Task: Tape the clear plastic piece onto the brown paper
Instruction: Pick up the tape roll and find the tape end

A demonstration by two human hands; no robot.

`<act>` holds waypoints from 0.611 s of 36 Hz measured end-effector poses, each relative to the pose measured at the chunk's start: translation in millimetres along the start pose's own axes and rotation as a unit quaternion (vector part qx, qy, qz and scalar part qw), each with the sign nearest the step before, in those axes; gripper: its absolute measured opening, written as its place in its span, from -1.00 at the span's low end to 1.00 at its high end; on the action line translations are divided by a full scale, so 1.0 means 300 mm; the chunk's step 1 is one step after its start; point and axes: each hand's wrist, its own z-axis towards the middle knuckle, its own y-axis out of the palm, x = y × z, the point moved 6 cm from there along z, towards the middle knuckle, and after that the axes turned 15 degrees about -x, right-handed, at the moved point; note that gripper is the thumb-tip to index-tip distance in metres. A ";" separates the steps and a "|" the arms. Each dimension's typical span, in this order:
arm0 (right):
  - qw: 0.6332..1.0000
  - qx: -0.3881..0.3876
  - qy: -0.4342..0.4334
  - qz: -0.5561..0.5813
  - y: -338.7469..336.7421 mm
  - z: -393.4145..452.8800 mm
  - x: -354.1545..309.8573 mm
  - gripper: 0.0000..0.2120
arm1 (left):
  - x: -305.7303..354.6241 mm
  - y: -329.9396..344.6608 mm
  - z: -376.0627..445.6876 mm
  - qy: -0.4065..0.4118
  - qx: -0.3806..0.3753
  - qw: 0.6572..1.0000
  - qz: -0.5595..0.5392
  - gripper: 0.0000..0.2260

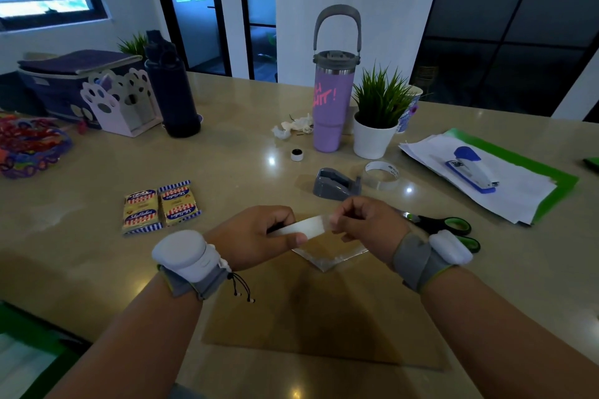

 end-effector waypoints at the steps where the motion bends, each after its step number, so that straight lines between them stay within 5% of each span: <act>1: 1.000 0.010 0.001 -0.002 -0.008 -0.001 0.002 -0.83 | -0.004 0.002 0.000 0.004 -0.001 1.000 -0.007 -0.83; 7: 0.999 0.020 0.016 -0.039 -0.032 -0.003 0.014 -0.83 | -0.017 0.015 -0.010 0.009 -0.036 0.997 -0.061 -0.89; 16: 0.997 0.009 0.018 -0.075 -0.052 -0.004 0.018 -0.85 | -0.008 0.001 -0.003 -0.050 -0.028 0.998 0.030 -0.88; 22: 0.998 0.018 0.008 -0.066 -0.075 -0.019 0.009 -0.82 | -0.055 -0.029 0.007 -0.125 0.022 0.982 0.139 -0.69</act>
